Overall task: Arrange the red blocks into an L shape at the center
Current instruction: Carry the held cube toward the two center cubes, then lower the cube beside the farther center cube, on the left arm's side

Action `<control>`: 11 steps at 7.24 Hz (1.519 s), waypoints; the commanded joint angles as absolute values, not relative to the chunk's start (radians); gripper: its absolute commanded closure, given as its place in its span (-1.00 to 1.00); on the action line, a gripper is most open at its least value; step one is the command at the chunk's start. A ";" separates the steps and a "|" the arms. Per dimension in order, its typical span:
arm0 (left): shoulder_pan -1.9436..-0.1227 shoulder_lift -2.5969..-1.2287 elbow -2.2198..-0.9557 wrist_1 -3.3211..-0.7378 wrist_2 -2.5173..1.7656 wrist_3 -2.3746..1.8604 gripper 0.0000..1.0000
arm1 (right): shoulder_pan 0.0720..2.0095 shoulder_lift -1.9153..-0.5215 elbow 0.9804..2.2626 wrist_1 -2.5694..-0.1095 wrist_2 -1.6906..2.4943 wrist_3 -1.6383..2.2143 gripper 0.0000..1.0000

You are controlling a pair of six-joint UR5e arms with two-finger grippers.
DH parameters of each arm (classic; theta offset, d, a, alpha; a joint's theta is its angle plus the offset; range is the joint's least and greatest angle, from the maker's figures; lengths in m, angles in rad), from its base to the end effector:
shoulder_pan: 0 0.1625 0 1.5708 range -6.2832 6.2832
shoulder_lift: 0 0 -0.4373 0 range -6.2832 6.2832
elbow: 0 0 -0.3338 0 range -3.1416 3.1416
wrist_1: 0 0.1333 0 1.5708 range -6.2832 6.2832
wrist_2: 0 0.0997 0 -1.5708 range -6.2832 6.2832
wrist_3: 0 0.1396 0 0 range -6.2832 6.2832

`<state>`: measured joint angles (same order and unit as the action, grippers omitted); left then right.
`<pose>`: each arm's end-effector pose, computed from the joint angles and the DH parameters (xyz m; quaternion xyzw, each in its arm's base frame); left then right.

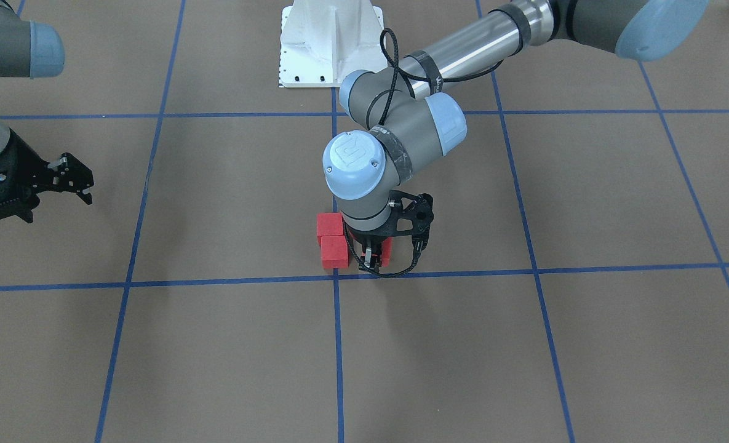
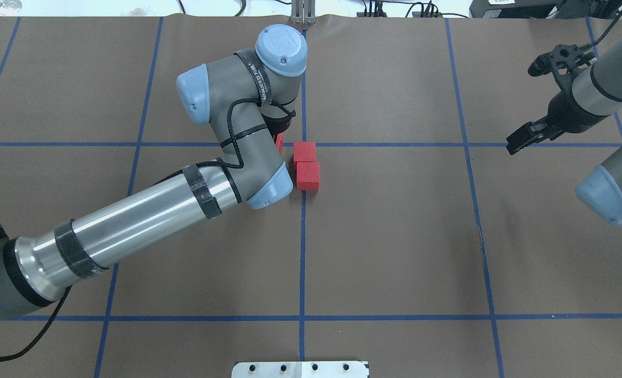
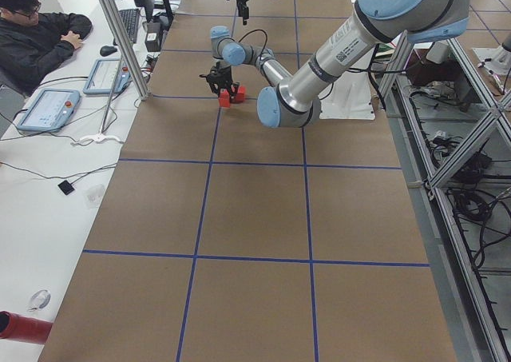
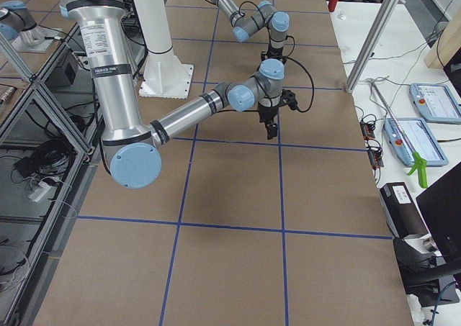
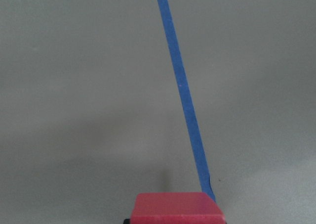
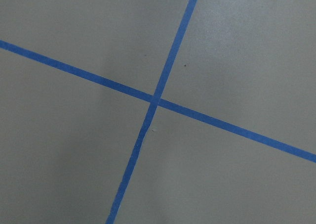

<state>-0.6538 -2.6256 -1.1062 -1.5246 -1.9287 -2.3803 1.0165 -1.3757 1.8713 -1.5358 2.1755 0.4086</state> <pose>0.5922 -0.5601 0.2528 -0.1915 0.2502 -0.5977 0.7372 -0.2292 -0.4727 0.4814 0.0888 -0.3706 -0.1449 0.9131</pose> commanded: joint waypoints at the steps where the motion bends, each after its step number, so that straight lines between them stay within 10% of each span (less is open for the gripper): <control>1: -0.649 -2.661 -1.026 -1.595 -1.928 -2.393 1.00 | 1.023 -1.381 1.874 -1.536 2.175 0.416 -0.98; 11: -0.623 -2.666 -1.017 -1.597 -1.931 -2.399 1.00 | 1.029 -1.376 1.873 -1.540 2.172 0.419 -0.98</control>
<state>-0.6233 -2.6659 -1.0170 -1.5956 -1.9312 -2.4014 1.0283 -1.3767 1.8730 -1.5396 2.1727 0.4179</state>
